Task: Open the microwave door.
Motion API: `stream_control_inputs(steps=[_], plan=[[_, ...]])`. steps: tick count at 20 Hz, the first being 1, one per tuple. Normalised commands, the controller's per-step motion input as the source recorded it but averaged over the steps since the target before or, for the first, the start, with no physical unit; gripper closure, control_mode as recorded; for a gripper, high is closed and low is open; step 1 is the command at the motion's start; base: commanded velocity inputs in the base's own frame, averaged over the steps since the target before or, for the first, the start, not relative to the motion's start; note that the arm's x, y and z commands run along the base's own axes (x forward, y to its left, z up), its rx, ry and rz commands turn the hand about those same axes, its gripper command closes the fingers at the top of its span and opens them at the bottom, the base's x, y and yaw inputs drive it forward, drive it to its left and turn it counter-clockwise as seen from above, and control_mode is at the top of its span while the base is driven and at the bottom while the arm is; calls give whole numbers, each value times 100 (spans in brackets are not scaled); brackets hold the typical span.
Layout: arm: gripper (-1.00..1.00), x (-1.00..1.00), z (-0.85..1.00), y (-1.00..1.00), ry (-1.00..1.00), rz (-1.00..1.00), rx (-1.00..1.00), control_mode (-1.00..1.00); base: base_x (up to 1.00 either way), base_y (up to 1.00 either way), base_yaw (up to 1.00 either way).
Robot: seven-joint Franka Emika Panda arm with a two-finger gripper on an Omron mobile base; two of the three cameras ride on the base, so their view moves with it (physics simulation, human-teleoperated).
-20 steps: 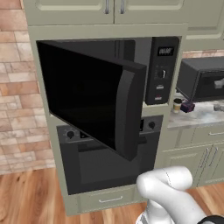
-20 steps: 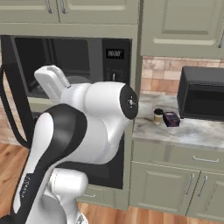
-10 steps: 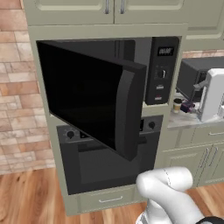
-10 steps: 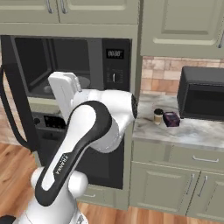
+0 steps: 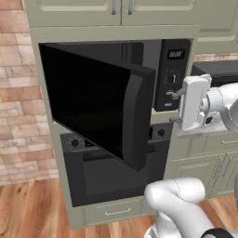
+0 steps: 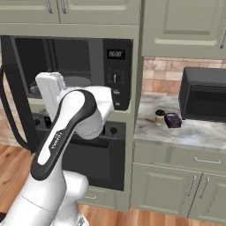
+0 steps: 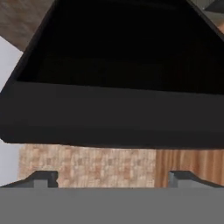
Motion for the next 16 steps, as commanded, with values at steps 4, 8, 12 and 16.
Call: stream_control_inputs(steps=[4,8,12,16], plan=[[-100,31,-3,69,5,15,0,-100,0,0,0],[-100,24,-7,65,1,16,0,-100,0,0,0],[-100,13,-16,76,0,15,0,-100,0,0,0],[-100,1,-23,100,0,18,0,-100,0,0,0]])
